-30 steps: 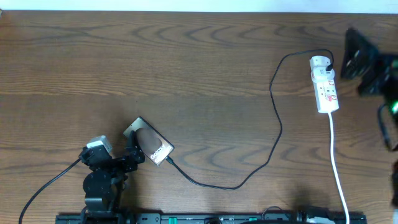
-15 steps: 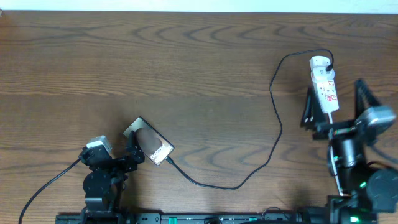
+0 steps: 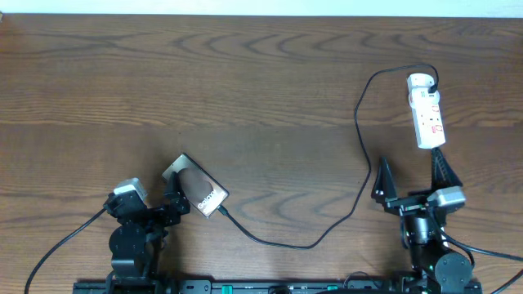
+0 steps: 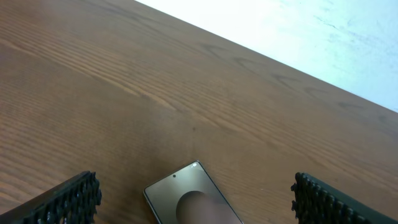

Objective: Plug charger to phone and switch on socket

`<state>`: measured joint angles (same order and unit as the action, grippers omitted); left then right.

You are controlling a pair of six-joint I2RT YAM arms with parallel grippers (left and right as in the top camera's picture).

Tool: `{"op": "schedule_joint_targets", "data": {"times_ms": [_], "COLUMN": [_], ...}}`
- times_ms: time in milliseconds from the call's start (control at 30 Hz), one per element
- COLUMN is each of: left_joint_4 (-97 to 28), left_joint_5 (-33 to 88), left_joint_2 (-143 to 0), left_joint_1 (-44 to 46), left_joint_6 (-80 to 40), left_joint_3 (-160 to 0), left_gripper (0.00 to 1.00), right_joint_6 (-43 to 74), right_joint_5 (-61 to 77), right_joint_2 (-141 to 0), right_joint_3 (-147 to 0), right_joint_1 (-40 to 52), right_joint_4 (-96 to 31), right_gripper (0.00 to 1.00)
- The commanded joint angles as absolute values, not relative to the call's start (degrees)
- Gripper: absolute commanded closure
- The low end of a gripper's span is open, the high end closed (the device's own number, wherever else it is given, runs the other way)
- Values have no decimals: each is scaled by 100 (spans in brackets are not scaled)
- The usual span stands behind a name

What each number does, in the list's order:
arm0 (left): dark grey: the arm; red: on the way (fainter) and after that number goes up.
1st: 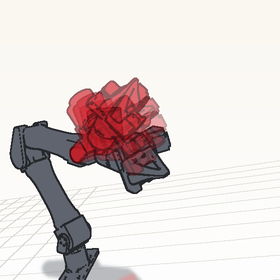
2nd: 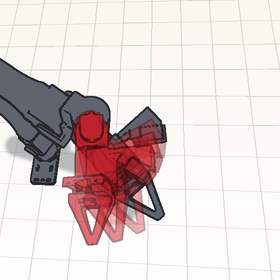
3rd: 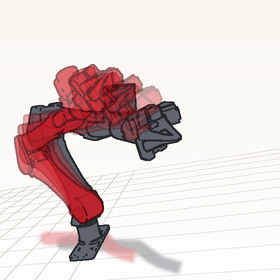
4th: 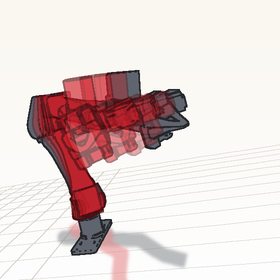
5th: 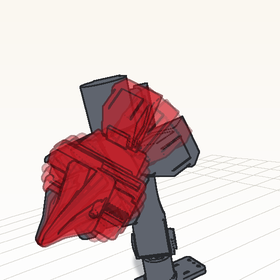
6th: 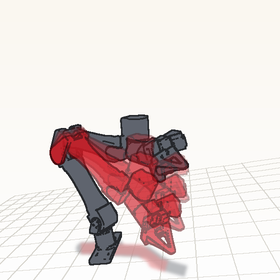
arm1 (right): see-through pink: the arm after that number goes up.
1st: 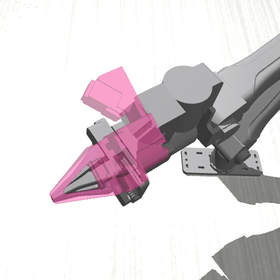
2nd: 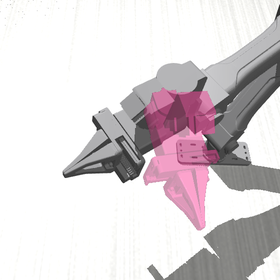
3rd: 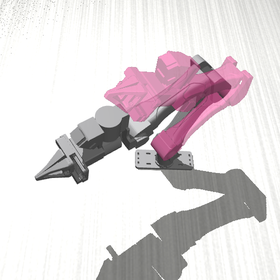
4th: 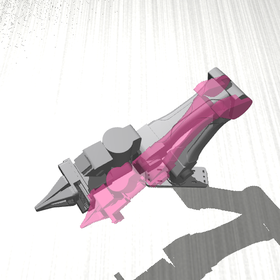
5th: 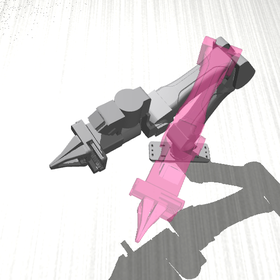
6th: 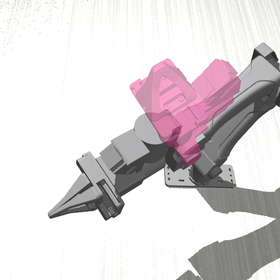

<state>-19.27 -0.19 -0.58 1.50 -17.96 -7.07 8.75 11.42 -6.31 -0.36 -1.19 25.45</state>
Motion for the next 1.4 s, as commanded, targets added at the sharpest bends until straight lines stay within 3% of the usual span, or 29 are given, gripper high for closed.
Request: {"op": "schedule_joint_targets", "data": {"times_ms": [0,533,1367], "left_joint_4": [-2073,-2073,-2073], "left_joint_5": [-69,-69,-69], "left_joint_2": [-21,-21,-21], "left_joint_1": [115,115,115], "left_joint_6": [-1717,-1717,-1717], "left_joint_3": [-622,-622,-622], "left_gripper": [3,3,3], "right_joint_6": [897,899,897], "right_joint_5": [943,838,827], "right_joint_2": [-329,-27,-32], "right_joint_3": [-32,-32,-32], "right_joint_1": [-69,-69,-71], "right_joint_4": [2279,-386,-366], "right_gripper": [1,1,1]}}
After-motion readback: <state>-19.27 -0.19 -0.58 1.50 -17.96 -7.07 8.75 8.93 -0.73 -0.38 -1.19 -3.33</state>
